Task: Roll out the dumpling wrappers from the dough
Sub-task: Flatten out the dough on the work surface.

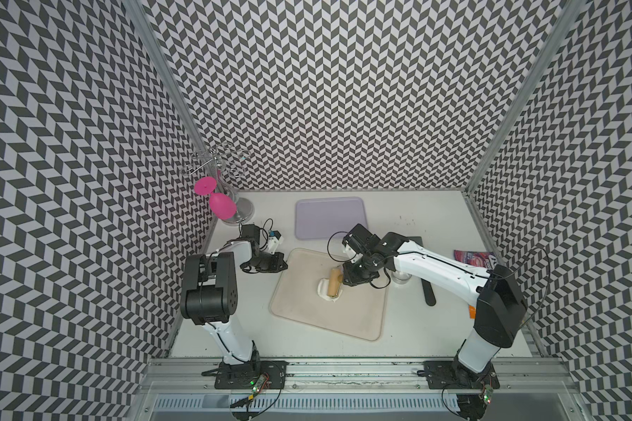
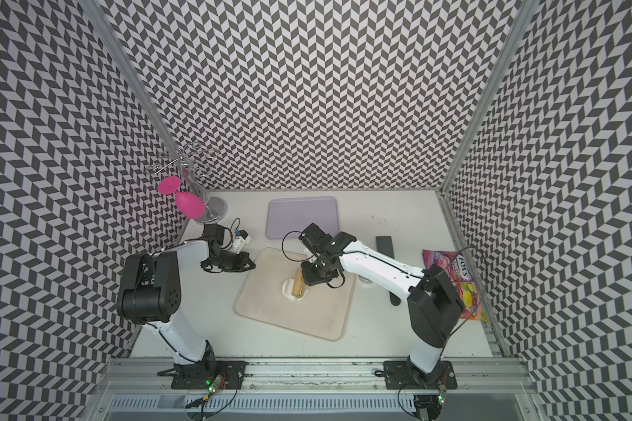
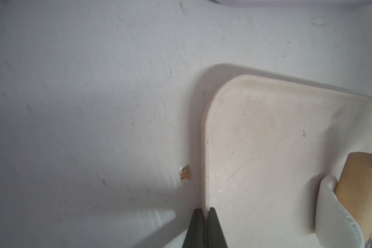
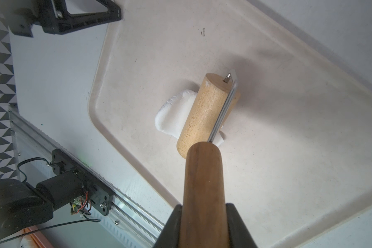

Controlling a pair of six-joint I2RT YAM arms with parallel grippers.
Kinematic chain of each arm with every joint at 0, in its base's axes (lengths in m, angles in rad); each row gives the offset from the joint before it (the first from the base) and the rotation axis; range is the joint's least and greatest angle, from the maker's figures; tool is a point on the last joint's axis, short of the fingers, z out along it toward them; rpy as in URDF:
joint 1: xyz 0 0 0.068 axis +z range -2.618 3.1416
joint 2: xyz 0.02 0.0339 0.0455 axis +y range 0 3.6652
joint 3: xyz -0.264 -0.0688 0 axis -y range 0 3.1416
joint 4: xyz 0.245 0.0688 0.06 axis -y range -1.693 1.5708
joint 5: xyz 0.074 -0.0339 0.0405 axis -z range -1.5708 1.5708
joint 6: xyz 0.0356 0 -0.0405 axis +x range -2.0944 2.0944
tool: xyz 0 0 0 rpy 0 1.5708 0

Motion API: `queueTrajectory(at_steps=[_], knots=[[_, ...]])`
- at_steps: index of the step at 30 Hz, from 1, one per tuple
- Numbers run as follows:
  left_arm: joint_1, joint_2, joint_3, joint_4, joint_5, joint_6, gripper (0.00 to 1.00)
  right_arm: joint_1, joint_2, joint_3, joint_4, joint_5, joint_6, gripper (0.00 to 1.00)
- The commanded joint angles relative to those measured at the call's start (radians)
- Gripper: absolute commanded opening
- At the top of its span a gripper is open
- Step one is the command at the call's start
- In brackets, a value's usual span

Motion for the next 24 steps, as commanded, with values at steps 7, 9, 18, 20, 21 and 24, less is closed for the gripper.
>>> queueTrajectory(at_steps=[7,9,18,20,21,24], knots=[[0.016,-0.002,-0.018,-0.015,-0.032,0.019,0.00,-0.010,-0.022,0.094,-0.179,0.023,-0.005,0.00],[0.016,-0.004,-0.018,-0.017,-0.032,0.020,0.00,-0.009,-0.020,0.160,-0.195,0.021,-0.016,0.00],[0.016,-0.003,-0.018,-0.015,-0.032,0.020,0.00,0.013,0.011,0.338,-0.325,0.000,-0.068,0.00],[0.016,0.000,-0.018,-0.015,-0.031,0.020,0.00,0.028,0.023,0.332,-0.329,0.013,-0.069,0.00],[0.016,0.001,-0.018,-0.015,-0.031,0.020,0.00,0.032,0.028,0.324,-0.326,0.012,-0.069,0.00],[0.016,0.002,-0.017,-0.016,-0.031,0.020,0.00,0.036,0.045,0.295,-0.310,0.005,-0.069,0.00]])
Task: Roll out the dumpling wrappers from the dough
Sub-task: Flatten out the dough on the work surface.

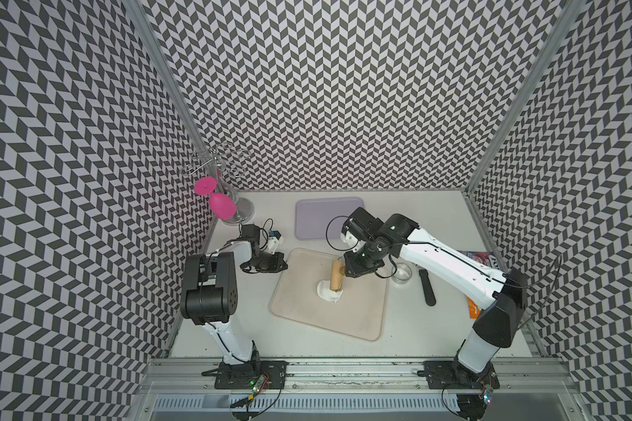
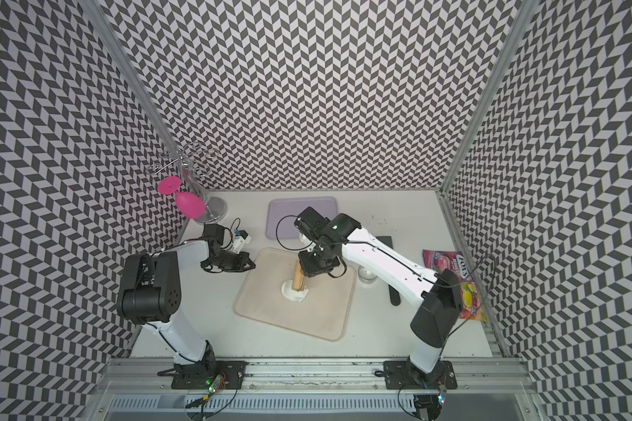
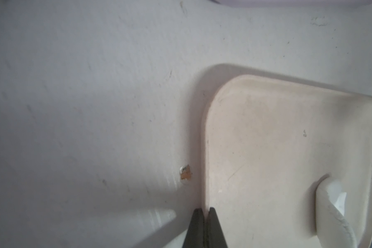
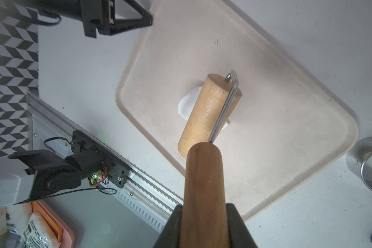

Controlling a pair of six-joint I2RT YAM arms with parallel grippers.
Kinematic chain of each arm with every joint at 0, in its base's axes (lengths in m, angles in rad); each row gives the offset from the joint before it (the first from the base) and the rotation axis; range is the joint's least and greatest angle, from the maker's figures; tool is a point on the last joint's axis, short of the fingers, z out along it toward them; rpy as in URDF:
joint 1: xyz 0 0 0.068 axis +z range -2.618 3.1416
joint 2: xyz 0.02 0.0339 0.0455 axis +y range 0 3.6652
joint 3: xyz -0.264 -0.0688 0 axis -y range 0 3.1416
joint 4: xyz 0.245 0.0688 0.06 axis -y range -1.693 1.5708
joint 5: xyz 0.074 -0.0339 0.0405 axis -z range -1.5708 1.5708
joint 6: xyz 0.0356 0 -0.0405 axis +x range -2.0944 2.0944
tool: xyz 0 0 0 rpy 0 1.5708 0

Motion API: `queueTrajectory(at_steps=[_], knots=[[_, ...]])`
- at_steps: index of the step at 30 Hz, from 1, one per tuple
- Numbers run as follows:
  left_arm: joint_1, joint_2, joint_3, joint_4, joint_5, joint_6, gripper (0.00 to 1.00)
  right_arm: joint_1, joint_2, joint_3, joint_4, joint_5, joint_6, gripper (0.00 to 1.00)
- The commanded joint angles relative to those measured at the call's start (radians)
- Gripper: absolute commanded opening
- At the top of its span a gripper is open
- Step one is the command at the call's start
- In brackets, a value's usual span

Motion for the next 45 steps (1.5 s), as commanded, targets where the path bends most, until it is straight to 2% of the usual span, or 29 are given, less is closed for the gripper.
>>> queueTrajectory(at_steps=[1,14,29,45], knots=[[0.016,0.003,-0.018,-0.016,-0.031,0.019,0.00,0.011,0.028,-0.026,0.013,-0.003,-0.017,0.00],[0.016,0.004,-0.017,-0.015,-0.032,0.020,0.00,0.021,0.092,-0.085,0.059,-0.018,-0.056,0.00],[0.016,0.003,-0.015,-0.017,-0.032,0.020,0.00,0.045,0.112,0.052,-0.043,-0.004,-0.069,0.00],[0.017,0.002,-0.017,-0.018,-0.031,0.020,0.00,0.046,0.200,-0.064,0.063,-0.017,-0.082,0.00]])
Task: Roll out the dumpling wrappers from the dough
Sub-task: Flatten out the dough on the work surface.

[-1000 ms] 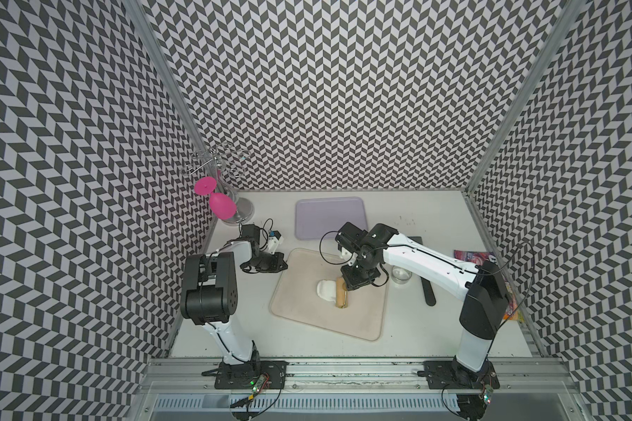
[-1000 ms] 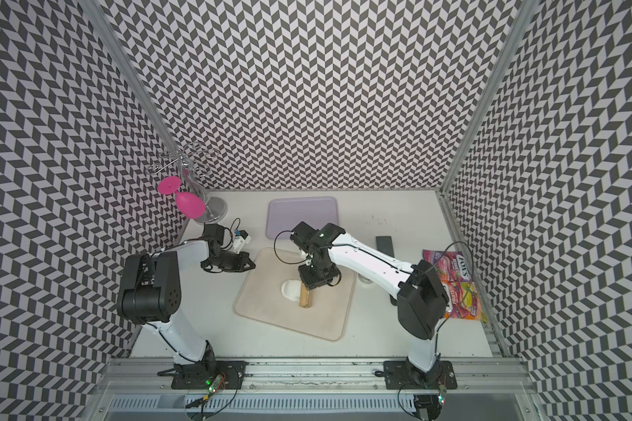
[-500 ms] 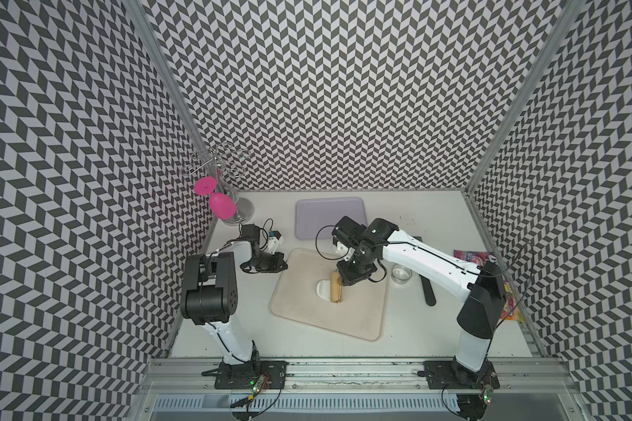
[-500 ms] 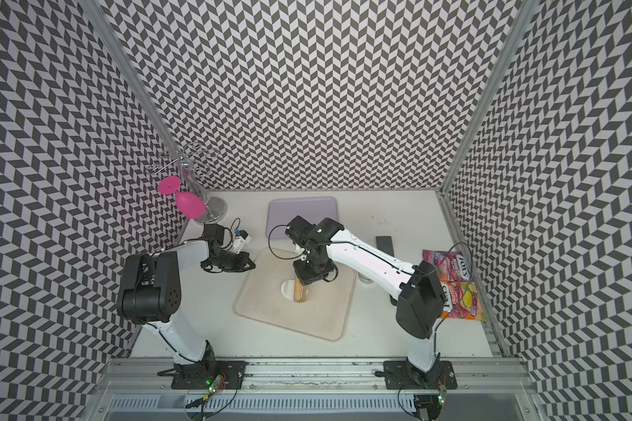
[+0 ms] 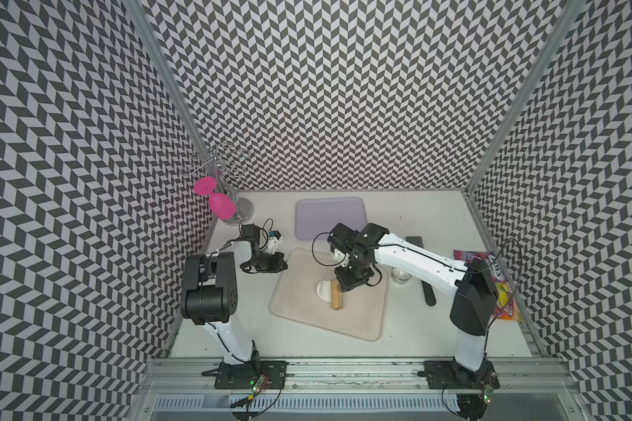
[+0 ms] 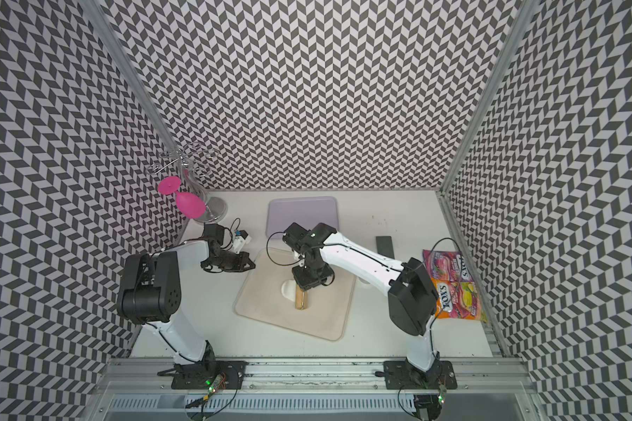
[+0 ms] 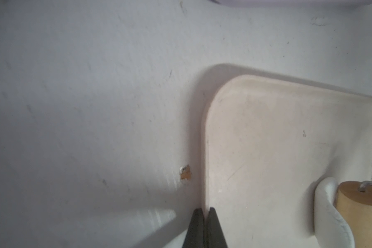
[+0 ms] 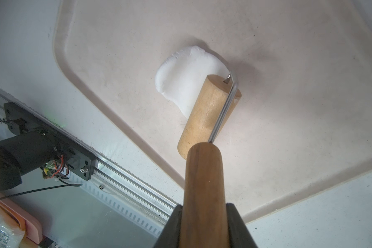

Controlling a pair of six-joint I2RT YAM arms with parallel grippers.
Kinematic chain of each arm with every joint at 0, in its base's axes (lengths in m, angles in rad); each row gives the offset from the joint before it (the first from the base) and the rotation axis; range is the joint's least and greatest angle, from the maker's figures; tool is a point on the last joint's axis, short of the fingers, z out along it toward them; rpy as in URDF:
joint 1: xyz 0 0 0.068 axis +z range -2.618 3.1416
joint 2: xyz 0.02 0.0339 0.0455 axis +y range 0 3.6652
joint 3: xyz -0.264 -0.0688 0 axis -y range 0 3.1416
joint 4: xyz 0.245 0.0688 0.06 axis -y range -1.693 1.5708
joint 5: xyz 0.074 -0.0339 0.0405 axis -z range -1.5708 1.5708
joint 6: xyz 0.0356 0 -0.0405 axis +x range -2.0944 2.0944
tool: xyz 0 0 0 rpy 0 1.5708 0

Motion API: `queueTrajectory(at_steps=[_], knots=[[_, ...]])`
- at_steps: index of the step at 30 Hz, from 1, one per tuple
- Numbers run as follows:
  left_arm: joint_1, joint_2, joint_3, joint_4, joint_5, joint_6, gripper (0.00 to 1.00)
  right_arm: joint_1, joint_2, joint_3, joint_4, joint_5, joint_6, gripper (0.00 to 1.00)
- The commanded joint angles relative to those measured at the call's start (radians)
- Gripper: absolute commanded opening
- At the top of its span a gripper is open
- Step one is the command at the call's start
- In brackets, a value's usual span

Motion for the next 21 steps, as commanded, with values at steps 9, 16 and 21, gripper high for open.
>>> queueTrajectory(at_steps=[9,16,21], knots=[[0.016,-0.001,-0.017,-0.017,-0.031,0.020,0.00,0.002,0.098,-0.144,0.154,-0.016,0.002,0.00],[0.016,0.001,-0.017,-0.018,-0.030,0.020,0.00,-0.001,0.090,-0.142,0.186,-0.058,0.004,0.00],[0.016,0.000,-0.016,-0.018,-0.029,0.021,0.00,-0.001,0.042,-0.039,0.142,-0.053,-0.003,0.00]])
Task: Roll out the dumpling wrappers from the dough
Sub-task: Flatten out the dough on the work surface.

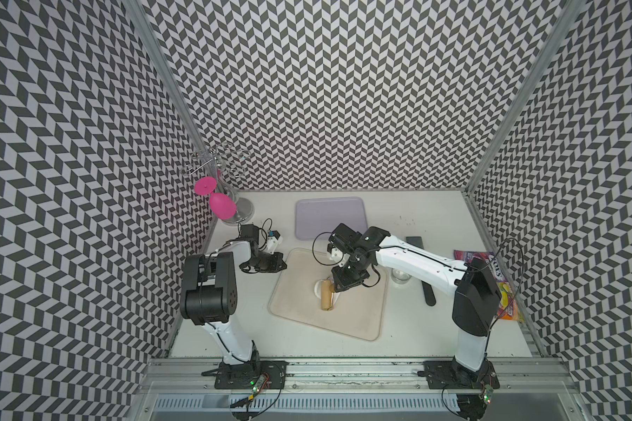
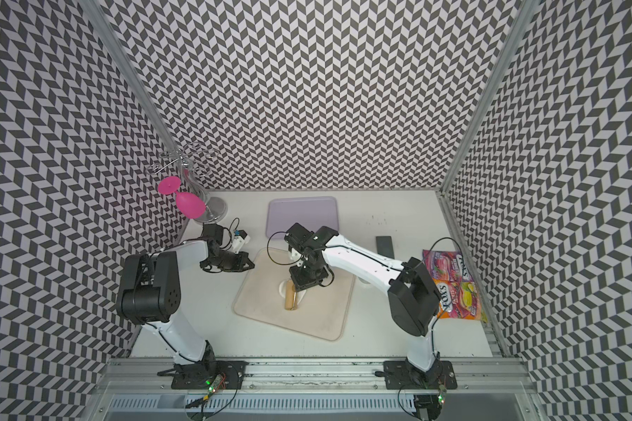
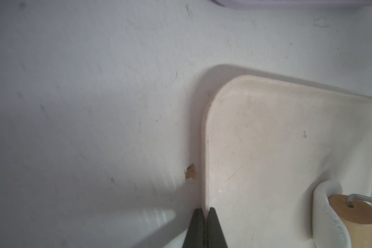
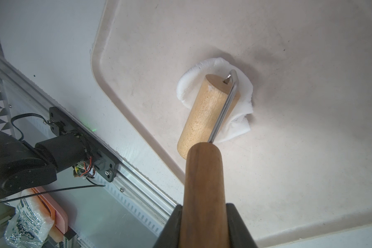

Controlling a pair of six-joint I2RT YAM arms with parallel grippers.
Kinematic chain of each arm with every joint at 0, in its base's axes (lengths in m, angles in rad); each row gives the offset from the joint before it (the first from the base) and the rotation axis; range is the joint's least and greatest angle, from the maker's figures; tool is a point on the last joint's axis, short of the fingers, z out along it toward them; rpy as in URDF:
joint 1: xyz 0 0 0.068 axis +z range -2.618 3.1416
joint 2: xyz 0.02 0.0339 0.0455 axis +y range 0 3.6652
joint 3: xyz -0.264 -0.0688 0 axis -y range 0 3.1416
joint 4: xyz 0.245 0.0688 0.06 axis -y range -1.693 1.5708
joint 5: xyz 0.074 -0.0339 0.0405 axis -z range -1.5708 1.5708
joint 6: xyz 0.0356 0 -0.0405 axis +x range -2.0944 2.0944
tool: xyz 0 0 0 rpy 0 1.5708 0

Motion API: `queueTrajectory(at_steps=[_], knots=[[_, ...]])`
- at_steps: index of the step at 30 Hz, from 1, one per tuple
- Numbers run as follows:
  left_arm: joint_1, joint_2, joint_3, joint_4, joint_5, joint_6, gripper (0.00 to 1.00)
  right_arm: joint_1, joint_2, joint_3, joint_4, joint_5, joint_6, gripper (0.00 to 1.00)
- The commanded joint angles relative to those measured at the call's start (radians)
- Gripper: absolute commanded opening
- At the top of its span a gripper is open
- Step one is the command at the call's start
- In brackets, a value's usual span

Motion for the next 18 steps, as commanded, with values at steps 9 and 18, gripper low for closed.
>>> queueTrajectory(at_steps=[9,18], knots=[[0.009,0.002,-0.016,-0.018,-0.028,0.013,0.00,0.015,0.030,0.221,-0.139,0.079,-0.001,0.00],[0.009,0.002,-0.017,-0.017,-0.029,0.012,0.00,0.019,0.091,0.299,-0.142,0.073,0.004,0.00]])
